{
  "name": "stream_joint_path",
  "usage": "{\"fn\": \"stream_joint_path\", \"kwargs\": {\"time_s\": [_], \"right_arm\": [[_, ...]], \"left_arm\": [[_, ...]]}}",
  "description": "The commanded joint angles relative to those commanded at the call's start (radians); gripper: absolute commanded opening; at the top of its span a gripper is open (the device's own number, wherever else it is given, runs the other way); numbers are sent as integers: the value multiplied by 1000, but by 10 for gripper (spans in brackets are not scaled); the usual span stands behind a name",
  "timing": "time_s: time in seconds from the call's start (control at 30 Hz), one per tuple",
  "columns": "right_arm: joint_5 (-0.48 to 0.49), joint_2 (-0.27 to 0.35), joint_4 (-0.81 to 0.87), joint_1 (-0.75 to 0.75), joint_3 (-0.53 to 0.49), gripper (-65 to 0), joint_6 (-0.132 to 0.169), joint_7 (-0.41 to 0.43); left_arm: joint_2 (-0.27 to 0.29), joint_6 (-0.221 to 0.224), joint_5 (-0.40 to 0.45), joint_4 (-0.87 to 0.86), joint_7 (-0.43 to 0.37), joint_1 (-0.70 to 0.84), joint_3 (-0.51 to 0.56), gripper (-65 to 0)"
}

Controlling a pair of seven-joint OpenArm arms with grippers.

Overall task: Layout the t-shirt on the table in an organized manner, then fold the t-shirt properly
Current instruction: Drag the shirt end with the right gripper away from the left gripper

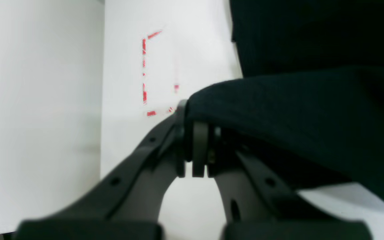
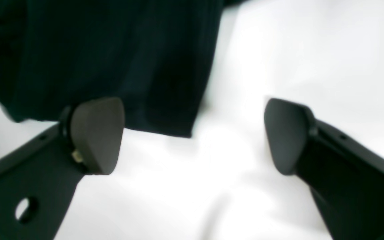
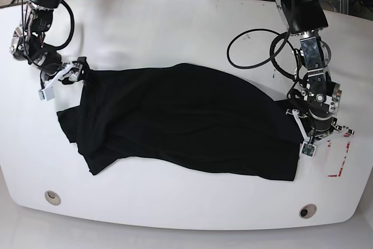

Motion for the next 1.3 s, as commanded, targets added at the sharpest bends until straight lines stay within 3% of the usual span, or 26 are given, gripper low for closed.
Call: {"fn": "stream_joint_path", "kwargs": {"time_s": [0.27,0.3,0.43,0.5,0.53,0.57,0.67,0.9,1.13,1.3], "right_arm": [[-3,-69,38,-20,-3,0,0,-2],[-3,-72,38,-20,-5,-22,0,-2],[-2,-75,38,-20,-48,-211,0,-2],[0,-75,40,-20,-54,-346,0,-2],[0,-75,43,-20,-54,-380,0,-2],[0,-77,55,-20,-54,-482,0,-2],[2,-77,83,-23,-54,-634,0,-2],[3,-77,242,-64,-49,-645,0,-66],[3,-78,508,-135,-49,-650,0,-91],[3,-71,635,-127,-46,-650,0,-91]], "left_arm": [[0,0,-2,0,0,2,0,-650],[0,0,-2,0,0,2,0,-650],[0,0,-2,0,0,2,0,-650],[0,0,-2,0,0,2,0,-650],[0,0,-2,0,0,2,0,-650],[0,0,-2,0,0,2,0,-650],[0,0,-2,0,0,2,0,-650],[0,0,-9,18,-2,25,0,-650],[0,0,-120,157,-18,86,0,-650],[6,0,-132,256,-18,84,6,-650]]}}
